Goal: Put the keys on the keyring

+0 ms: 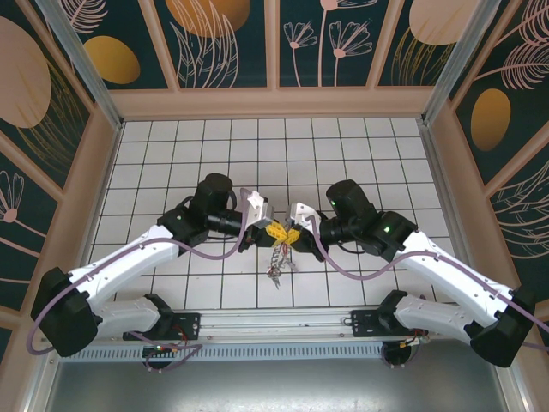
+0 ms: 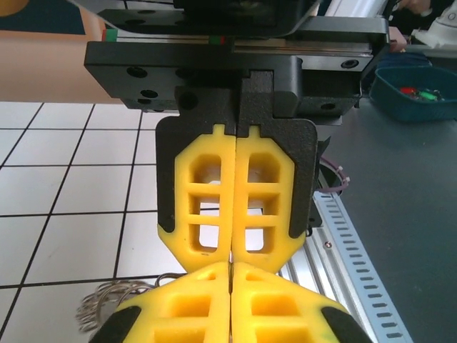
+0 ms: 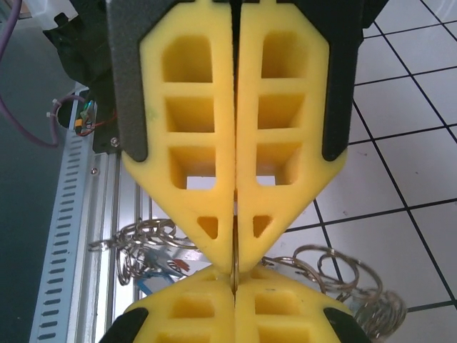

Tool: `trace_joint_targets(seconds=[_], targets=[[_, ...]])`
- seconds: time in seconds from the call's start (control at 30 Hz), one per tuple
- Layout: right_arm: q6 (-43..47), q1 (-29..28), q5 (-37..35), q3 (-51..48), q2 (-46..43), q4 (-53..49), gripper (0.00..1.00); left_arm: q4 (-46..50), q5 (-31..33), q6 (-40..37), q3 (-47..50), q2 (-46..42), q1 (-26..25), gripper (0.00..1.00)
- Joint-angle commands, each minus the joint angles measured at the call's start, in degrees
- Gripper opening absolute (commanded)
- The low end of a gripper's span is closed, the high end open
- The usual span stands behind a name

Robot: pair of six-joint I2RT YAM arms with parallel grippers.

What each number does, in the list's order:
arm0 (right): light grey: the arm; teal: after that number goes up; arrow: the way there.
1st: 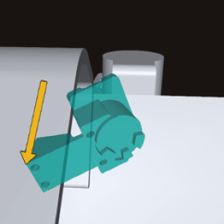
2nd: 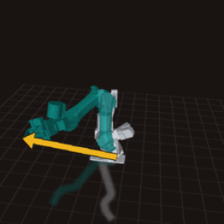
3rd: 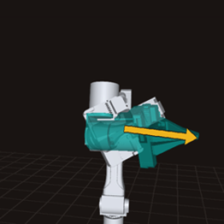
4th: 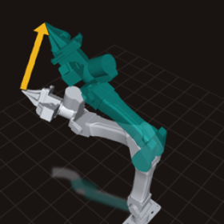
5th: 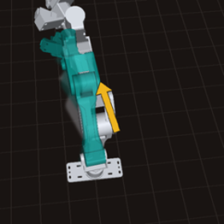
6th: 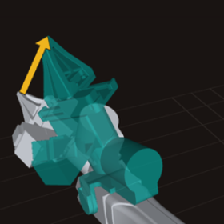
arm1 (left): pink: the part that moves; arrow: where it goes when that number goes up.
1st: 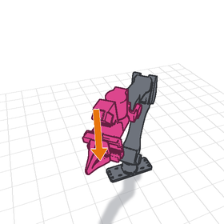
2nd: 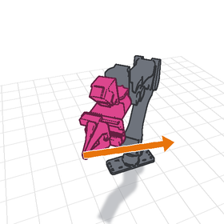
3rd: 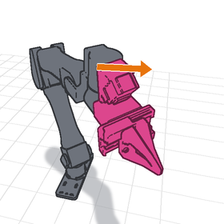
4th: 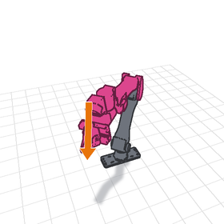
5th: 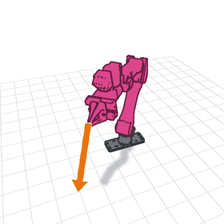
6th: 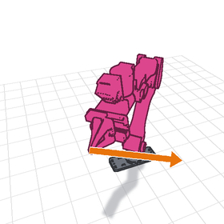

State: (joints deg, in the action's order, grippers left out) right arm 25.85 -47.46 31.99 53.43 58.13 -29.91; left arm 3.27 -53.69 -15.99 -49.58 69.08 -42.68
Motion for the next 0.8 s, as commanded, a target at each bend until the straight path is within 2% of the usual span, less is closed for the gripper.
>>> trace_joint_targets(seconds=[0.0,0.03,0.1,0.27,0.3,0.43,0.5,0.63,0.77], targets=[[0.09,-0.44,1.6,1.48,-1.13,3.62,0.0,0.78,-1.65,-0.35,-2.06,1.1,-0.06,0.08],[0.08,-0.44,1.6,1.49,-1.27,3.72,0.0,1.59,-2.19,-0.45,-2.39,1.35,-0.08,0.08],[0.08,-0.35,1.69,1.47,-1.57,4.04,0.0,3.74,-3.25,-1.49,-3.53,1.75,-0.04,0.0],[0.21,0.09,1.33,0.58,-3.0,4.41,0.02,8.53,-4.73,-6.92,-5.13,0.92,-0.07,0.0],[0.4,0.09,1.2,0.13,-3.41,4.54,0.08,6.15,-4.75,-6.0,-4.17,-0.21,-0.04,0.0],[-0.71,0.09,1.09,-2.91,-6.36,6.77,0.19,-13.4,-6.32,5.62,2.65,-5.3,-0.04,0.0],[-1.6,0.13,1.51,-4.23,-7.6,8.31,0.21,-18.91,-6.71,9.37,4.2,-6.17,-0.07,0.0],[-2.61,0.22,1.72,-5.53,-8.91,10.0,0.21,-26.12,-6.34,12.87,6.9,-7.18,-0.08,0.0],[-3.22,0.18,3.91,-6.0,-8.39,11.26,0.09,-30.39,-5.63,14.63,8.62,-7.19,-0.11,0.0]])
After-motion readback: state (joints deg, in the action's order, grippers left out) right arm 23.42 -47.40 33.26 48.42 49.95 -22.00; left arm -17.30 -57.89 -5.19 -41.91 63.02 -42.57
